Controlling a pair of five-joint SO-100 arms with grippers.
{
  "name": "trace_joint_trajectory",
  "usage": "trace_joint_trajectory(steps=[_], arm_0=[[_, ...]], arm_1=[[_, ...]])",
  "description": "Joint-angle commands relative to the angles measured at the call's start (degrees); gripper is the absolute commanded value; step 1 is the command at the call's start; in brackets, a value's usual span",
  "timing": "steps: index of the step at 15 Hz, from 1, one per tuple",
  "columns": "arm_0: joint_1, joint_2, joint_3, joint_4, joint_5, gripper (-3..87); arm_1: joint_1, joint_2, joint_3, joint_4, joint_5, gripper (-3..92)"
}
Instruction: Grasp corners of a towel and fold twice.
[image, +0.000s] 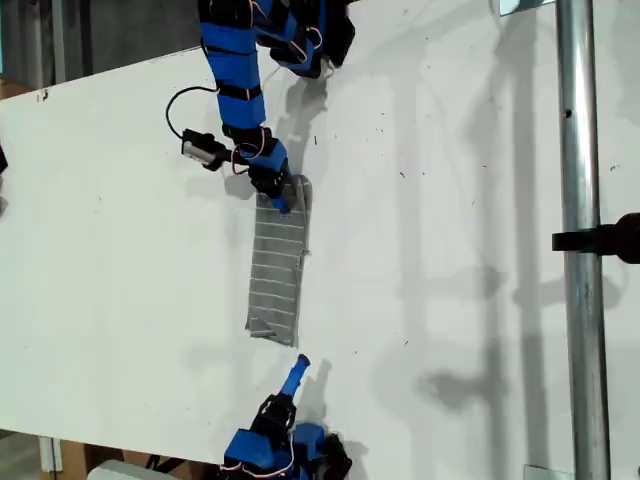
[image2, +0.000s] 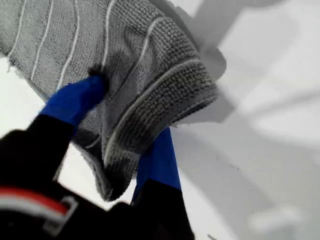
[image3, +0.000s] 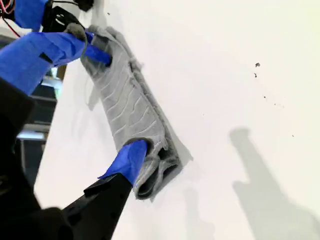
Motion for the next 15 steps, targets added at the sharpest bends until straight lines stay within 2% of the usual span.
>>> trace_joint_trajectory(steps=[1, 4, 5, 6, 7, 8, 9, 11, 13, 15], arm_0=[[0.4, 1.1, -0.1, -0.7, -0.1, 33.9], [0.5, 2.2, 0.3, -0.9, 0.4, 33.1], [0.8, 2.2, 0.4, -0.9, 0.2, 33.0], [1.0, 2.2, 0.4, -0.9, 0.1, 32.9], [0.9, 2.2, 0.5, -1.1, 0.0, 32.8], [0.7, 2.2, 0.5, -1.1, 0.4, 32.8], [0.6, 2.2, 0.5, -1.1, 0.4, 32.5], [0.8, 2.4, 0.5, -1.1, -0.1, 32.4], [0.7, 2.5, 0.6, -1.1, 0.2, 32.2], [0.9, 2.5, 0.5, -1.1, 0.0, 31.7]], arm_1=[[-2.2, 2.7, -6.7, 19.8, -2.9, -0.2], [-7.8, 3.9, -22.1, 64.9, -5.0, -0.2], [-9.3, 2.3, -28.7, 76.6, -4.7, -0.2], [-10.0, 2.5, -34.5, 79.6, -4.7, -0.2], [-9.8, 6.1, -35.3, 68.6, -6.2, -0.2], [-8.8, 10.6, -29.0, 47.8, -7.6, -0.2], [-8.1, 11.3, -24.9, 32.4, -7.6, -0.2], [-7.6, 6.7, -23.5, 15.9, -7.6, -0.2], [-7.5, 4.6, -18.8, -5.1, -7.6, -0.2], [-6.9, 1.4, -19.6, -7.1, -6.9, -0.1]])
